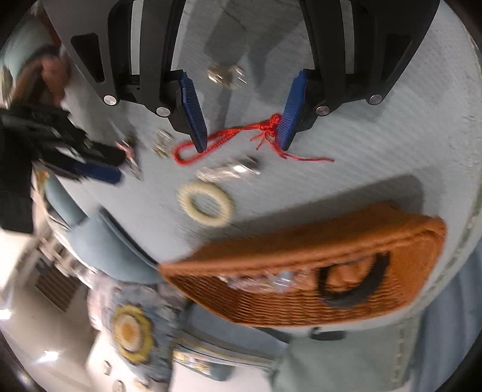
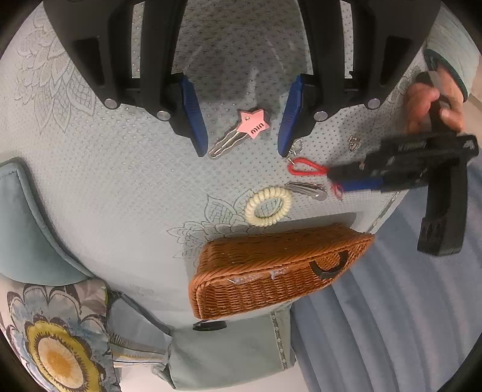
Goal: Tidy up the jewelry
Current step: 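Grasp the red string tassel with the left tool while the right tool approaches the pink star keys, then carry the tassel and pink star keys into the basket and open both tools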
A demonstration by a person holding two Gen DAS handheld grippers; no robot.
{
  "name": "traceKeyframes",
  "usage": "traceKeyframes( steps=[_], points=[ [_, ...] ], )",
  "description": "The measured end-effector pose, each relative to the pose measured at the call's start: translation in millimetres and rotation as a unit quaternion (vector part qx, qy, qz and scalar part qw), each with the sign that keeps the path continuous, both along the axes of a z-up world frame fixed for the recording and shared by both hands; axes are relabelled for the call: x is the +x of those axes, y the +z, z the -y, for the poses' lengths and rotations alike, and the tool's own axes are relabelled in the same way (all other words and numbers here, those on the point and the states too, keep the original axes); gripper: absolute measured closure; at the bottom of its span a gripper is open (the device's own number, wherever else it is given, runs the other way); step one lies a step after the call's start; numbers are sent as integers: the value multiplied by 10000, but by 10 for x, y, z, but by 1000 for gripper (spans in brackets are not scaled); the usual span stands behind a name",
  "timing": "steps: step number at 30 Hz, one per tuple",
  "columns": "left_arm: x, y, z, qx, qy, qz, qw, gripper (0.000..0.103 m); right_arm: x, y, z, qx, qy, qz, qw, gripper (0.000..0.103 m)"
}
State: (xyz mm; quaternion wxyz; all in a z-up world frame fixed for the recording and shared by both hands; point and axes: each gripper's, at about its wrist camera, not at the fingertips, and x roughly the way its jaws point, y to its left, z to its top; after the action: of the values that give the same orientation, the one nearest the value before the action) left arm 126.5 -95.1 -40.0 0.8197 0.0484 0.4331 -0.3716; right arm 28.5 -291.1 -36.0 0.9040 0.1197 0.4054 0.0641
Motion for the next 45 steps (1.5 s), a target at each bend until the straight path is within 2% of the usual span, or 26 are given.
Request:
traceKeyframes(
  steps=[6, 11, 14, 17, 20, 23, 26, 28, 29, 31, 34, 39, 45],
  points=[
    [-175, 34, 18, 123, -62, 142, 9998, 57, -25, -3, 47, 94, -7, -31, 10000, 58],
    [-177, 80, -20, 474, -30, 469, 9978, 57, -71, -22, 91, 300, -16, -151, 9994, 58],
    [-166, 145, -44, 346, -148, 551, 9978, 57, -61, -60, -4, 281, 52, -299, 9991, 58],
    [-178, 141, 41, 352, -465, 538, 9968, 57, -57, -59, -160, -166, 27, -307, 9994, 58],
    [-171, 22, 230, 689, -701, 524, 9938, 57, -41, -78, -246, -435, -99, -340, 9984, 58],
    [-219, -25, 363, 943, -716, 749, 9901, 57, -23, -91, -312, -738, -179, -325, 9966, 58],
    [-248, -20, 400, 967, -701, 780, 9898, 68, 12, -101, -339, -913, -282, -319, 9949, 61],
    [-275, -25, 431, 1044, -672, 876, 9884, 90, 13, -101, -356, -1029, -334, -298, 9937, 77],
    [-293, -24, 441, 1080, -668, 922, 9876, 96, 6, -102, -350, -991, -312, -281, 9942, 81],
    [-315, -15, 449, 1107, -626, 984, 9870, 99, -17, -103, -328, -939, -294, -252, 9948, 83],
    [-315, 3, 414, 955, -502, 961, 9895, 101, -49, -96, -310, -847, -269, -207, 9958, 83],
    [-328, 148, 200, 399, -290, 917, 9946, 101, -76, -54, -286, -700, -228, -74, 9973, 83],
    [-407, 396, -7, -166, -118, 1085, 9939, 101, -175, 141, -322, -764, -167, 446, 9959, 83]
  ],
)
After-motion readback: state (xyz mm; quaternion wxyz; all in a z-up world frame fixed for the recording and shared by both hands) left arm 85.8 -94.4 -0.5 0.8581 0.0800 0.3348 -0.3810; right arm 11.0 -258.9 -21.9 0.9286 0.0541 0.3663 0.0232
